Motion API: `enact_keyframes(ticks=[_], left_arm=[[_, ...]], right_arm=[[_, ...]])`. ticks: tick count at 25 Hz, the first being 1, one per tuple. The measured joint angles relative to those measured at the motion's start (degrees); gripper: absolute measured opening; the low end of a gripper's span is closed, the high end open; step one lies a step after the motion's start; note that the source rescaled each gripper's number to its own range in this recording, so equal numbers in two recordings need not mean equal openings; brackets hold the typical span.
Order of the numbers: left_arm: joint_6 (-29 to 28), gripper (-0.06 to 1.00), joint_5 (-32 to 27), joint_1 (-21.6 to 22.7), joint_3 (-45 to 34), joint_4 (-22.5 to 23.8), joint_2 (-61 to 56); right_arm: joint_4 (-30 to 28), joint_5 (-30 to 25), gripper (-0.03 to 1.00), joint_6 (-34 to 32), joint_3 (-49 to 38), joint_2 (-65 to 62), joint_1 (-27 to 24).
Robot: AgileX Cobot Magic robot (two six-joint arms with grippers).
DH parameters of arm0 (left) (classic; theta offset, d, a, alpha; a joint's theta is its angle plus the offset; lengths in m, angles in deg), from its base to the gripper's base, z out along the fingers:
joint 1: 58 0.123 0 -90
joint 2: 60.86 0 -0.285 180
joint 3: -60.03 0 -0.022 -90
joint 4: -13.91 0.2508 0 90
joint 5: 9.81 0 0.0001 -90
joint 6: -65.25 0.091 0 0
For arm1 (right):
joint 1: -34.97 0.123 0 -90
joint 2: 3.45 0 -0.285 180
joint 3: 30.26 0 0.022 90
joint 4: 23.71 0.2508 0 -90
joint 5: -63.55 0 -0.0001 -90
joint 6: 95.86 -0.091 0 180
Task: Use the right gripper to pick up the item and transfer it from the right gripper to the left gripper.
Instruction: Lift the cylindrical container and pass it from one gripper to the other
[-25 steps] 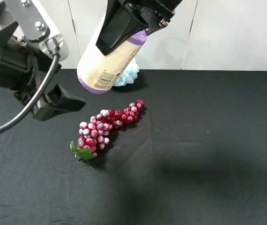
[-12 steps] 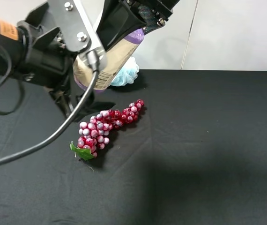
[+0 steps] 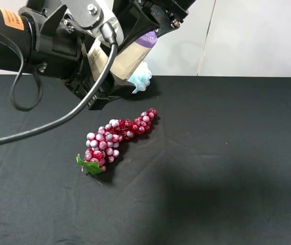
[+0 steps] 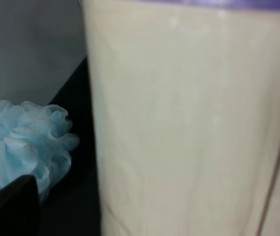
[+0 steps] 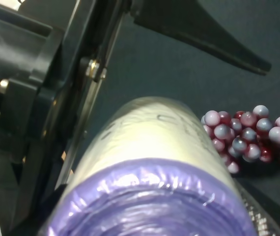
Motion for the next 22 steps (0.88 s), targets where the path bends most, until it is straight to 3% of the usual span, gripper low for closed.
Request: enact_keyframes(ticks=[5, 15, 17, 18, 19, 22], left_arm=[[-0.84, 0.78, 0.00, 0.00, 0.00, 0.00, 0.00], [-1.08, 0.55, -0.24, -0.20, 0.00, -0.06, 0.00], [-1.08, 0.41, -0.36, -0.48, 0.00, -0.06, 0.00], [-1.08, 0.27, -0.47, -0.75, 0.00, -0.11, 0.00], [-1.08, 0.04, -0.78, -1.00, 0.00, -0.11, 0.00], [-1.08, 0.00, -0.97, -1.78, 0.00, -0.11, 0.00]], right_arm=[[0.07, 0.00, 0.00, 0.01, 0.00, 0.00, 0.00], [0.13, 0.27, 0.00, 0.06, 0.00, 0.00, 0.00], [0.13, 0.38, 0.00, 0.06, 0.00, 0.00, 0.00], [0.13, 0.51, 0.00, 0.06, 0.00, 0.00, 0.00], [0.13, 0.67, 0.00, 0.06, 0.00, 0.00, 0.00], [0.20, 0.75, 0.00, 0.06, 0.00, 0.00, 0.00]])
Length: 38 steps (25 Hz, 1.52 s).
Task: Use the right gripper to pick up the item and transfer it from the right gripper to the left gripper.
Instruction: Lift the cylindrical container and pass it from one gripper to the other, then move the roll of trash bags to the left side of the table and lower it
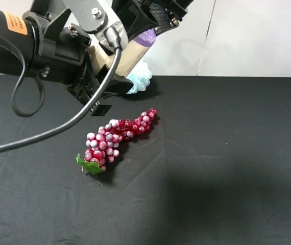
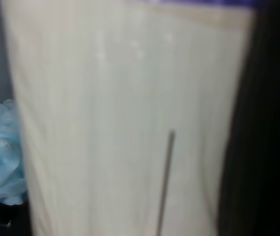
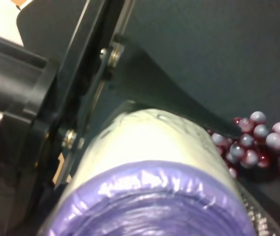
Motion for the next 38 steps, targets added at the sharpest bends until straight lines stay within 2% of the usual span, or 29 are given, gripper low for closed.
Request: enact_keyframes(ticks=[11, 12, 13, 14, 15, 17, 18, 21, 38], left_arm=[[0.05, 0.00, -0.23, -0.22, 0.00, 0.09, 0.05], [0.05, 0.00, -0.34, -0.22, 0.00, 0.22, 0.05], [0.05, 0.00, -0.33, -0.22, 0.00, 0.22, 0.05], [0.05, 0.00, -0.28, -0.22, 0.00, 0.22, 0.05], [0.05, 0.00, -0.28, -0.22, 0.00, 0.22, 0.05], [0.05, 0.00, -0.33, -0.22, 0.00, 0.22, 0.11], [0.05, 0.00, -0.33, -0.22, 0.00, 0.22, 0.11], [0.05, 0.00, -0.33, -0.22, 0.00, 0.22, 0.11], [0.10, 0.00, -0.33, -0.22, 0.00, 0.22, 0.11]], right_arm=[[-0.88, -0.71, 0.00, -1.66, 0.00, 0.00, 0.00], [-1.28, -0.75, 0.14, -2.06, 0.00, -0.05, 0.00], [-2.18, -0.75, 0.42, -2.43, 0.00, -0.05, 0.00], [-3.20, -0.75, 0.66, -2.65, 0.00, -0.05, 0.00], [-3.91, -0.75, 0.80, -2.65, 0.00, -0.05, 0.00], [-4.31, -0.83, 0.93, -2.60, 0.00, -0.05, 0.00], [-4.31, -0.89, 0.96, -2.60, 0.00, -0.05, 0.00], [-4.37, -2.03, 0.99, -2.60, 0.00, -0.05, 0.00], [-5.16, -2.25, 0.99, -5.08, 0.00, -2.30, 0.00]])
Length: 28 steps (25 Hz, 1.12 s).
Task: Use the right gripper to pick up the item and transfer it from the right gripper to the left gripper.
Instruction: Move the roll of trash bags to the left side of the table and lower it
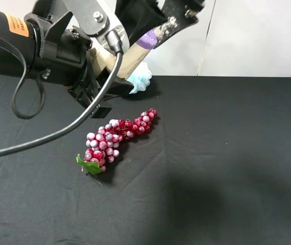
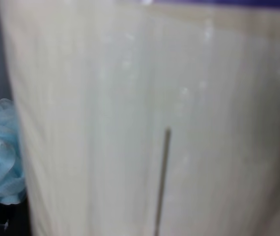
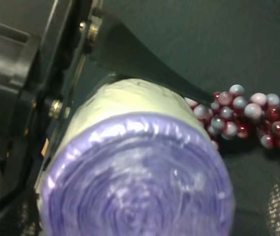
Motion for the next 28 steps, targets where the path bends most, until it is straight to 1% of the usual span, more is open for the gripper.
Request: enact_keyframes(ticks=[3, 7, 15, 20, 24, 28], left_arm=[[0.00, 0.00, 0.05, 0.00, 0.00, 0.00, 0.00], [0.00, 0.00, 0.05, 0.00, 0.00, 0.00, 0.00], [0.00, 0.00, 0.05, 0.00, 0.00, 0.00, 0.00], [0.00, 0.00, 0.05, 0.00, 0.00, 0.00, 0.00], [0.00, 0.00, 0.05, 0.00, 0.00, 0.00, 0.00], [0.00, 0.00, 0.05, 0.00, 0.00, 0.00, 0.00]], right_arm=[[-0.95, 0.06, 0.99, -0.76, -1.34, -2.07, 0.00], [-1.92, 0.01, 0.99, -0.94, -6.96, -5.24, 0.00], [-6.79, 0.01, 0.99, -1.28, -18.15, -14.40, 0.00], [-10.30, 0.06, 0.99, -4.37, -24.08, -21.97, 0.00], [-13.68, 0.02, 0.99, -7.30, -30.48, -29.23, 0.00], [-14.81, -0.05, 0.99, -9.70, -37.37, -37.63, 0.00]])
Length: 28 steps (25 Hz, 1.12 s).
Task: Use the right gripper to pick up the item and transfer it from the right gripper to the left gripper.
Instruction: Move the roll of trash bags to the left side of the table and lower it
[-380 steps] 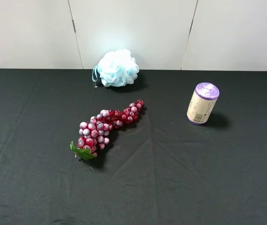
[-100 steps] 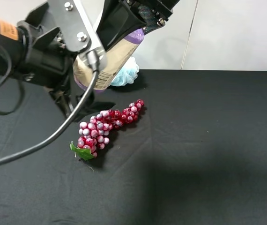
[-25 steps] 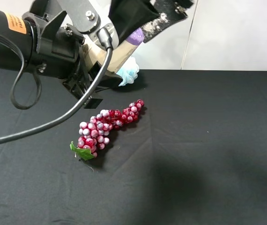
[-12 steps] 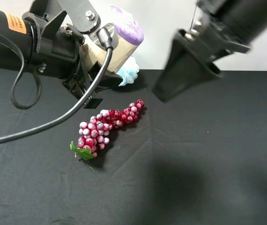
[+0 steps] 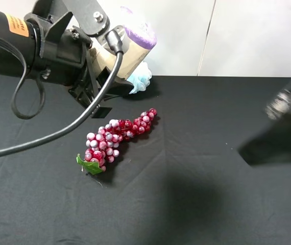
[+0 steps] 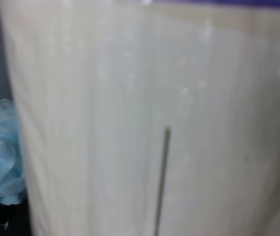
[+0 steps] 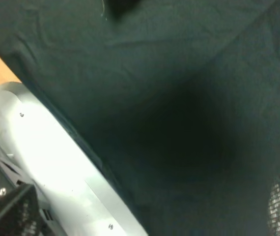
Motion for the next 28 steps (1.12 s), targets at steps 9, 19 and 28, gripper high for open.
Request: enact_keyframes(ticks=[9, 19, 28], left_arm=[[-0.01, 0.00, -0.29, 0.00, 0.00, 0.00, 0.00], [-0.06, 0.00, -14.47, 0.00, 0.00, 0.00, 0.00], [-0.06, 0.00, -19.54, 0.00, 0.00, 0.00, 0.00]], right_arm=[[-2.54, -0.18, 0.99, -0.94, -8.81, -19.63, 0.00], [-9.85, -0.31, 0.99, -3.86, -12.20, -34.92, 0.00], [-12.88, -0.26, 0.99, -4.77, -18.03, -38.10, 0.00]])
